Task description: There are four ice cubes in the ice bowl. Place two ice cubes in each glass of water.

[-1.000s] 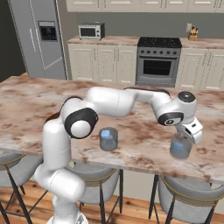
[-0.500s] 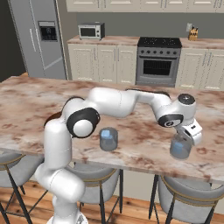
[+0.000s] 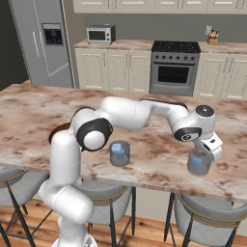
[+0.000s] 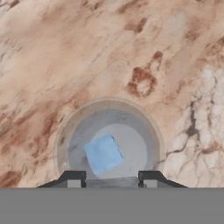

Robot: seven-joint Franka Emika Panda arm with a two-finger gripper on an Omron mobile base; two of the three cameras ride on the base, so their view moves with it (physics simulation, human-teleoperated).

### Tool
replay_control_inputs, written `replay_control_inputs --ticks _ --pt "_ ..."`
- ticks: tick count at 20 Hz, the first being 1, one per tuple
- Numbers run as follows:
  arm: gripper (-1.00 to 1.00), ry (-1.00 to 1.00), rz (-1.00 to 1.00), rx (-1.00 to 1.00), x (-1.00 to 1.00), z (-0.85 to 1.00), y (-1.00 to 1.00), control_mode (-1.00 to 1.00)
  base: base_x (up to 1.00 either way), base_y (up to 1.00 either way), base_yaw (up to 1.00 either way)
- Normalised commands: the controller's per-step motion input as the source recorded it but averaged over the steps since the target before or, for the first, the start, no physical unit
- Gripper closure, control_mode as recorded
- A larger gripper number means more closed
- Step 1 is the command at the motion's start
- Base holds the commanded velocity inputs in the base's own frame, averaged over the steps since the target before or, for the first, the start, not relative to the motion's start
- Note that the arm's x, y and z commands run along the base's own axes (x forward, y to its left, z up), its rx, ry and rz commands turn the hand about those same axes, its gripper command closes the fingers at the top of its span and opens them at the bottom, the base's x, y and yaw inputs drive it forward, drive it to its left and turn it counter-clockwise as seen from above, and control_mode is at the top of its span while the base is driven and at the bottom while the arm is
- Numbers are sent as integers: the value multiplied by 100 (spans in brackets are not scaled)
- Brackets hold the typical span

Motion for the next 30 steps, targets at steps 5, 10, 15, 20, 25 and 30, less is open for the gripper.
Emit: replay_control_inputs --ticks 5,10,15,20,25,30 --pt "100 0 0 0 0 -9 -12 -100 0 0 0" --pt "100 0 0 0 3 -11 -6 -100 0 0 0" --pt "100 0 0 0 9 -14 -1 -100 0 0 0" --pt "100 0 0 0 15 -17 -2 -100 0 0 0" --pt "100 0 0 0 14 -12 -6 -100 0 0 0" --pt "100 0 0 0 15 -12 -4 -100 0 0 0"
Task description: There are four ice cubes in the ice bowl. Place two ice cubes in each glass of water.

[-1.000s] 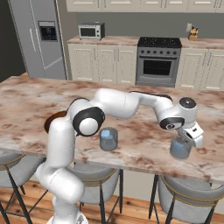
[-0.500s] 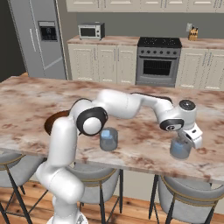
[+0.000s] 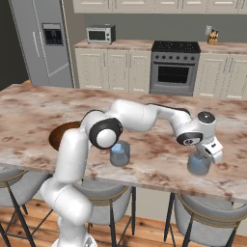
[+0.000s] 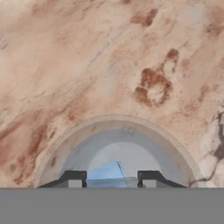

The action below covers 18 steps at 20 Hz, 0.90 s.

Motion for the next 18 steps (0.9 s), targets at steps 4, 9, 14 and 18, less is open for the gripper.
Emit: replay_control_inputs --ticks 4,9,14,18 --pt "100 0 0 0 11 -13 -4 -100 0 0 0" --pt "100 0 0 0 8 -13 -7 -100 0 0 0" --pt "100 0 0 0 8 -15 -4 -100 0 0 0" --pt "100 0 0 0 9 -6 -4 -100 0 0 0"
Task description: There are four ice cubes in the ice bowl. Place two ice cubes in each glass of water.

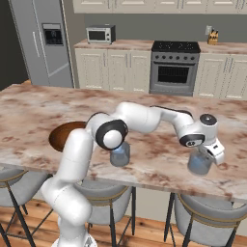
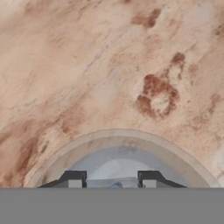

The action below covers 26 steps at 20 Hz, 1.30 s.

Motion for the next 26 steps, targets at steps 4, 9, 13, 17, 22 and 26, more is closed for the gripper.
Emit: replay_control_inputs --ticks 4,9,13,17,22,26 --pt "100 0 0 0 7 0 -1 -100 0 0 0" --pt "-100 0 0 0 0 0 0 -100 0 0 0" --pt "-100 0 0 0 0 0 0 -100 0 0 0" --pt "-100 0 0 0 0 0 0 -100 0 0 0" --pt "-100 0 0 2 0 6 0 -100 0 0 0" --pt "-100 0 0 1 0 62 11 -100 0 0 0"
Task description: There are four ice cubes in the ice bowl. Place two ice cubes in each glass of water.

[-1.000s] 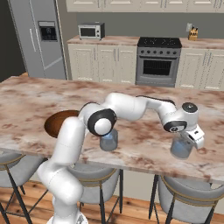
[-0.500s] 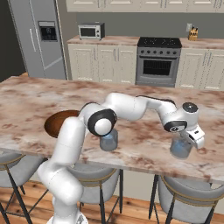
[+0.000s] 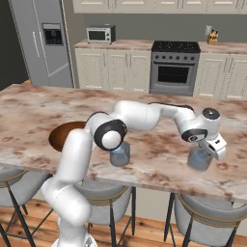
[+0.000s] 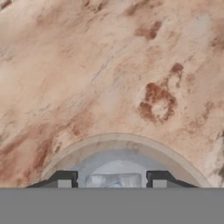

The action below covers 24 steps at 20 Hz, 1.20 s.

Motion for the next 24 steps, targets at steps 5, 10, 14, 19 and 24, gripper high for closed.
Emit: replay_control_inputs --ticks 5,10,14,19,24 --pt "-100 2 0 -3 -1 90 56 -100 0 0 0" --pt "-100 2 3 -25 -4 -52 30 -100 0 0 0" --pt "-100 -6 5 -19 4 -99 0 -100 0 0 0" --pt "-100 -1 0 1 0 -75 0 -100 0 0 0" --pt "-100 0 0 11 0 -31 -13 -100 0 0 0"
